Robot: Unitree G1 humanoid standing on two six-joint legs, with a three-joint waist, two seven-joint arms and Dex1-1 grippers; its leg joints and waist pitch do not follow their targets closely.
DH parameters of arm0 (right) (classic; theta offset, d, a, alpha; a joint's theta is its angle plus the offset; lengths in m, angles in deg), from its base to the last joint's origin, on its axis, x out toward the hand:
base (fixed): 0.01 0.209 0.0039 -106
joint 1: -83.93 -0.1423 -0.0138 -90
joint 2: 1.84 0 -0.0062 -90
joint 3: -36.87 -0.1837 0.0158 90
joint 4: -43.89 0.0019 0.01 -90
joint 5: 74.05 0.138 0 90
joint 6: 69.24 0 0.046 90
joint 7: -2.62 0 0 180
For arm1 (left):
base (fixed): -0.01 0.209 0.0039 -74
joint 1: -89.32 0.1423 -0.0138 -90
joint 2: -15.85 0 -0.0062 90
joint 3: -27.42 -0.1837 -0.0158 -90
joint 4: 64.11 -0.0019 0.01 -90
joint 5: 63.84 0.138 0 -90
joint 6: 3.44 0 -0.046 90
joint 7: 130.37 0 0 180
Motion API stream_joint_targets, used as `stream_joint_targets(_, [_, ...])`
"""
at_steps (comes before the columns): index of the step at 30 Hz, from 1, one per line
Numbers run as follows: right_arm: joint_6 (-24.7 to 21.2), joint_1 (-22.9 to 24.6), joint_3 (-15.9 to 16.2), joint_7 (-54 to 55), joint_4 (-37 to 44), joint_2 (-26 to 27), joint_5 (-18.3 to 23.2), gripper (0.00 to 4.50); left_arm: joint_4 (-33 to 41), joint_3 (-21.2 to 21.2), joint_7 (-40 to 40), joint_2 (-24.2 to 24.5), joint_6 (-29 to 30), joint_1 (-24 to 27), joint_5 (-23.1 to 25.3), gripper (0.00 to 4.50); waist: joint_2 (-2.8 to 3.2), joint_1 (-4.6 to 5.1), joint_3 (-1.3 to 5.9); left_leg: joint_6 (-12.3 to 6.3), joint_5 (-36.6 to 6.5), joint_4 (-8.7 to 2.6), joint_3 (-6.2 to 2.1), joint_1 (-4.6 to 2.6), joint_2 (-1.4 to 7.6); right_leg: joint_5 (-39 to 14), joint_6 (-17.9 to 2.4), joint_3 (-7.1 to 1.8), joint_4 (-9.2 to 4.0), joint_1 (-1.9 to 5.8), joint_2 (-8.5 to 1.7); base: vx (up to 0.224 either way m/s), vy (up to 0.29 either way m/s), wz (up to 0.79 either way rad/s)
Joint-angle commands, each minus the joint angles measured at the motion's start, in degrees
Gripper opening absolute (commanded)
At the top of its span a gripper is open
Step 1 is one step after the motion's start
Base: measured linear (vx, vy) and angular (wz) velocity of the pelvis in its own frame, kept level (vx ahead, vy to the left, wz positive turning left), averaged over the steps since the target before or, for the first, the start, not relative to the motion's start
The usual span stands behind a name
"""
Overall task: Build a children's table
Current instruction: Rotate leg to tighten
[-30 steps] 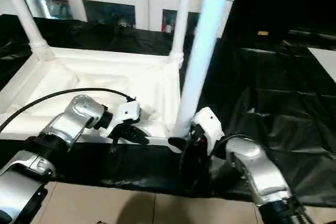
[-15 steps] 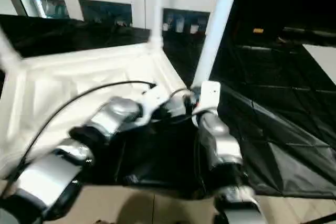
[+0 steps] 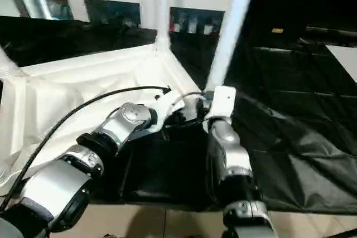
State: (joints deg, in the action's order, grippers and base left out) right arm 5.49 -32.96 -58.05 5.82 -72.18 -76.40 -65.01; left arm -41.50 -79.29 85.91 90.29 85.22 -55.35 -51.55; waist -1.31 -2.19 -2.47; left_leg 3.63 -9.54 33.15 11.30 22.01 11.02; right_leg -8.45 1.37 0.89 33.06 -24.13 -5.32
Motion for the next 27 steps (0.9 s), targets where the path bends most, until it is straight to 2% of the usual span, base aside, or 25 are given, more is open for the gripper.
stream_joint_targets(1, [-1.58,1.28,0.26,-1.04,4.89,-1.85,-0.31,3.71,-0.51,0.42,-0.96,0.37,-2.39,-0.16,0.15,0.0,-0.71,-0.14,3.66,-2.15,-15.6,-3.99,-0.54,-1.07,1.18,-13.72,-10.91,-0.63,-3.68,2.75,-1.68,0.0,0.0,0.0])
stream_joint_targets(2, [-1.58,1.28,0.26,-1.04,4.89,-1.85,-0.31,3.71,-0.51,0.42,-0.96,0.37,-2.39,-0.16,0.15,0.0,-0.63,-0.23,3.64,-2.17,-15.63,-3.99,-0.55,-1.09,1.2,-13.88,-10.78,-0.65,-3.67,2.74,-1.75,0.0,0.0,0.0])
stream_joint_targets(4, [-3.23,6.3,1.36,-5.95,14.01,-5.95,-0.5,3.82,-0.93,0.21,-0.13,0.6,-3.4,0.09,0.59,0.0,-0.64,-0.45,3.59,-2.49,-15.21,-3.95,-0.55,-1.03,1.23,-13.81,-9.89,-0.7,-3.81,2.84,-1.73,0.0,0.0,0.0])
stream_joint_targets(5, [-3.69,7.94,1.77,-8.47,16.65,-7.34,0.18,3.82,-1.01,0.16,0.17,0.68,-3.76,0.18,0.66,0.0,-0.79,-0.65,3.6,-3.16,-14.48,-3.95,-0.64,-0.85,1.25,-12.75,-9.4,-0.71,-3.68,3.1,-1.76,0.0,0.0,0.0])
stream_joint_targets(6, [-5.6,11.27,2.65,-14.62,21.29,-10.47,2.76,3.82,-1.09,-0.1,1.4,0.91,-5.0,0.48,0.78,0.0,-0.63,-0.95,3.54,-3.93,-14.61,-3.87,-0.64,-1.05,1.41,-12.12,-9.19,-0.76,-3.77,3.05,-1.77,0.0,0.0,0.0])
stream_joint_targets(7, [-5.6,11.27,2.65,-14.62,21.29,-10.47,2.76,3.82,-1.09,-0.1,1.4,0.91,-5.0,0.48,0.78,0.0,-0.79,-0.95,3.51,-4.2,-14.74,-3.85,-0.61,-0.91,1.34,-12.08,-9.21,-0.77,-3.74,3.13,-1.79,0.0,0.0,0.0])
stream_joint_targets(8, [-6.86,13.8,2.68,-18.94,24.31,-12.89,5.2,3.82,-1.13,-0.28,2.18,1.08,-5.75,0.69,0.84,0.0,-0.85,-0.75,3.54,-4.21,-14.97,-3.91,-0.69,-0.58,1.12,-13.56,-9.34,-0.61,-3.73,3.23,-1.82,0.0,0.0,0.0])
stream_joint_targets(9, [-7.38,15.87,2.32,-21.93,26.41,-14.95,6.75,3.82,-1.15,-0.49,3.41,1.23,-6.57,0.9,0.83,0.0,-0.96,-1.11,3.53,-4.72,-15.93,-3.68,-0.6,-1.07,1.36,-14.85,-9.14,-0.76,-4.1,2.97,-1.95,0.0,0.0,0.0])
stream_joint_targets(10, [-7.76,19.53,1.47,-26.96,28.9,-19.17,8.53,3.82,-0.93,-1.02,6.58,1.53,-8.33,1.45,0.72,0.0,-0.63,-0.92,3.4,-5.02,-16.47,-3.8,-0.64,-0.93,1.31,-15.55,-9.24,-0.79,-4.21,2.92,-1.93,0.0,0.0,0.0])
stream_joint_targets(11, [-7.62,20.06,1.37,-27.62,29.02,-19.85,8.52,3.82,-0.88,-1.14,7.15,1.58,-8.57,1.54,0.72,0.0,-0.88,-1.25,3.36,-5.13,-16.98,-3.77,-0.61,-0.99,1.48,-16.87,-9.12,-0.79,-4.47,2.85,-1.96,0.0,0.0,0.0])
stream_joint_targets(12, [-6.97,22.69,0.99,-30.75,29.53,-23.34,8.13,3.82,-0.63,-1.77,9.82,1.79,-9.84,1.92,0.82,0.0,-1.01,-1.42,3.29,-5.0,-17.29,-3.82,-0.62,-0.84,1.43,-18.3,-9.06,-0.75,-4.53,2.8,-1.98,0.0,0.0,0.0])
stream_joint_targets(13, [-6.75,24.26,0.85,-32.15,29.56,-25.46,7.42,3.82,-0.44,-2.14,10.92,1.86,-11.33,2.11,0.98,0.0,0.18,-1.52,3.24,-4.55,-17.67,-3.91,-0.71,-0.98,1.44,-19.05,-9.18,-0.8,-4.59,2.59,-2.04,0.0,0.0,0.0])
stream_joint_targets(14, [-6.74,24.42,0.85,-32.3,29.55,-25.65,7.36,3.82,-0.42,-2.14,11.0,1.85,-11.46,2.12,0.97,0.0,-0.6,-1.33,3.22,-4.08,-18.7,-3.88,-0.7,-0.88,1.45,-20.07,-8.84,-0.69,-4.79,2.68,-1.85,0.0,0.0,0.0])
stream_joint_targets(15, [-7.21,27.82,1.48,-35.38,30.69,-29.32,6.33,3.82,0.79,-1.43,14.58,1.12,-16.87,2.64,-0.6,0.0,0.06,-1.43,3.14,-3.82,-19.75,-3.94,-0.69,-1.08,1.4,-21.25,-8.75,-0.7,-4.99,2.42,-1.84,0.0,0.0,0.0])
stream_joint_targets(16, [-7.21,27.82,1.48,-35.38,30.69,-29.32,6.33,3.82,0.79,-1.43,14.58,1.12,-16.87,2.64,-0.6,0.0,-0.22,-1.42,3.13,-3.92,-20.2,-3.89,-0.67,-1.11,1.4,-21.87,-8.51,-0.68,-5.21,2.42,-1.81,0.0,0.0,0.0])
stream_joint_targets(17, [-7.92,28.87,2.08,-36.36,32.05,-29.96,6.32,3.82,1.61,-1.13,16.01,0.38,-19.94,2.74,-1.47,0.0,-0.35,-1.56,3.09,-4.15,-20.29,-3.89,-0.67,-1.11,1.44,-22.34,-8.47,-0.73,-5.15,2.37,-1.88,0.0,0.0,0.0])
stream_joint_targets(19, [-8.13,29.04,2.36,-36.45,32.49,-29.9,6.42,3.82,1.82,-1.28,15.97,0.14,-20.72,2.68,-1.43,0.0,-0.49,-1.6,3.29,-4.49,-19.56,-3.81,-0.75,-0.83,1.39,-23.02,-8.09,-0.63,-4.92,2.47,-2.04,0.0,0.0,0.0])
stream_joint_targets(21, [-9.01,29.27,3.47,-36.43,34.05,-29.49,7.23,3.82,1.43,-2.64,14.45,-0.03,-22.76,2.24,0.38,0.0,-0.31,-1.88,3.21,-4.83,-18.99,-3.63,-0.65,-1.09,1.52,-24.33,-7.87,-0.71,-5.11,2.05,-2.05,0.0,0.0,0.0])
stream_joint_targets(24, [-9.2,29.08,5.04,-36.27,35.22,-28.69,7.25,3.82,0.91,-2.01,13.95,-0.66,-23.5,1.96,0.11,0.0,-0.15,-2.32,3.17,-4.7,-18.12,-3.73,-0.72,-0.97,1.65,-24.98,-7.47,-0.72,-5.1,2.05,-2.17,0.0,0.0,0.0])
stream_joint_targets(26, [-9.08,29.04,6.06,-36.86,35.64,-28.5,7.34,3.82,0.92,-2.05,12.97,-0.71,-25.01,1.87,0.35,0.0,-0.23,-2.41,3.29,-4.45,-16.99,-3.91,-0.92,-0.51,1.58,-23.83,-7.0,-0.62,-4.77,2.42,-2.17,0.0,0.0,0.0])
stream_joint_targets(27, [-9.05,29.03,6.42,-36.98,35.57,-28.4,7.22,3.82,1.03,-1.85,12.69,-0.81,-25.55,1.96,0.18,0.0,-0.31,-2.49,3.34,-4.53,-16.92,-3.81,-0.85,-0.67,1.61,-23.05,-7.07,-0.64,-4.72,2.26,-2.17,0.0,0.0,0.0])
